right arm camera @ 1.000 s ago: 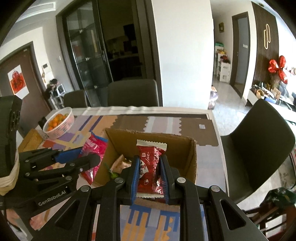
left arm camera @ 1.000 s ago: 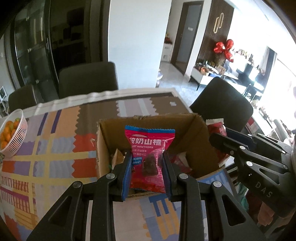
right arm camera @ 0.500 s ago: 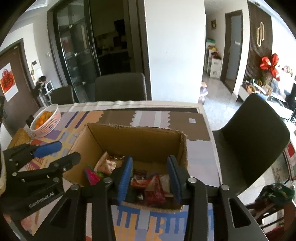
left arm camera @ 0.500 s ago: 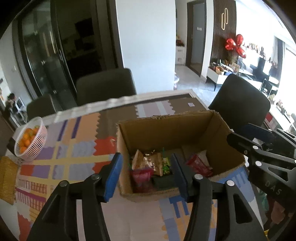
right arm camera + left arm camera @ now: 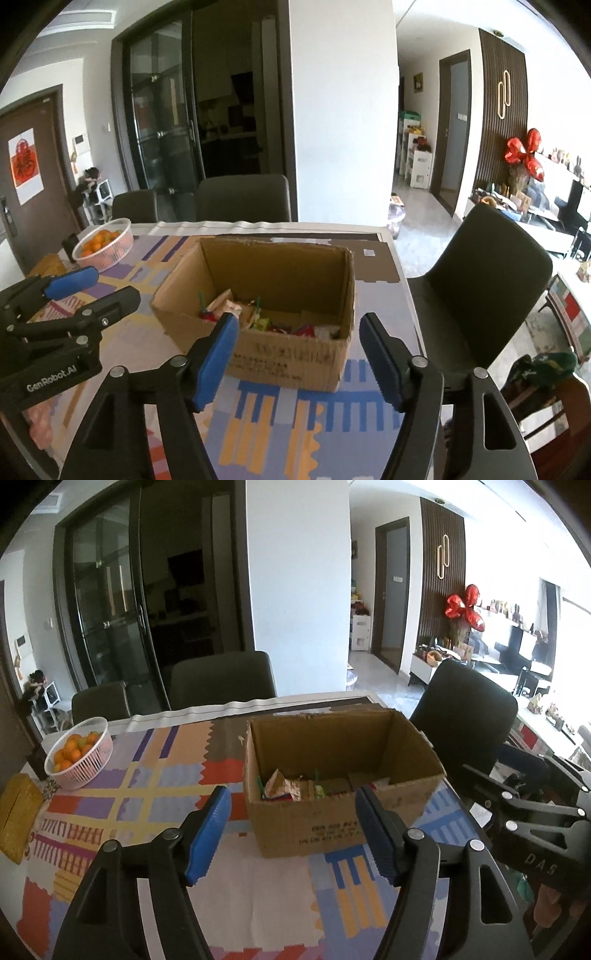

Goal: Organize snacks

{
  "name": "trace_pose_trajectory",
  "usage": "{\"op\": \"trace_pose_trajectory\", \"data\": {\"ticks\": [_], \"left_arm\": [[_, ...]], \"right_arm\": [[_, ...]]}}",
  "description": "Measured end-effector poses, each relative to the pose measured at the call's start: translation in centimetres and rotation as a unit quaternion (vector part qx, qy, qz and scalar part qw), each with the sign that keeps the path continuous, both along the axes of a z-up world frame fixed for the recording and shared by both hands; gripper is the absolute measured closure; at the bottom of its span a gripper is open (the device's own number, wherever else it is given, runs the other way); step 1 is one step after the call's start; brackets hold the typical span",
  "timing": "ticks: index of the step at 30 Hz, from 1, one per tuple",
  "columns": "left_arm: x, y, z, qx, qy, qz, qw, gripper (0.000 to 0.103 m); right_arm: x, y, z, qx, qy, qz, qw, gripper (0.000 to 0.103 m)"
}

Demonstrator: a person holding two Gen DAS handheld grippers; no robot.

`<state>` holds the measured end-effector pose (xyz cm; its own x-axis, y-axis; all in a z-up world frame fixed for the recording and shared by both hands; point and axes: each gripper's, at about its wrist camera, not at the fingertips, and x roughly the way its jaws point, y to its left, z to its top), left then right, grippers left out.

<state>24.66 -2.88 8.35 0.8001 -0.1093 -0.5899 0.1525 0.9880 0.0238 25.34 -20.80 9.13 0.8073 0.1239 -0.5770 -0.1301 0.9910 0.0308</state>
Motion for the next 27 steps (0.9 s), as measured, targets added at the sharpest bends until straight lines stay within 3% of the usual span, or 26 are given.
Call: {"op": "trace_pose_trajectory", "data": {"ticks": [11, 27], "left_arm": [[-5.5, 1.0, 0.4, -0.007, -0.05, 0.009, 0.9987, 0.015], [-12.0, 1.3, 0.0, 0.007, -0.081, 0.02, 0.9964, 0.007]], "right_arm": [[-5.2, 0.0, -0.1, -0.01, -0.028, -0.016, 0.999, 0.025], [-12.2, -0.4, -0.9, -0.019, -0.046, -0.024, 0.998, 0.022]]}}
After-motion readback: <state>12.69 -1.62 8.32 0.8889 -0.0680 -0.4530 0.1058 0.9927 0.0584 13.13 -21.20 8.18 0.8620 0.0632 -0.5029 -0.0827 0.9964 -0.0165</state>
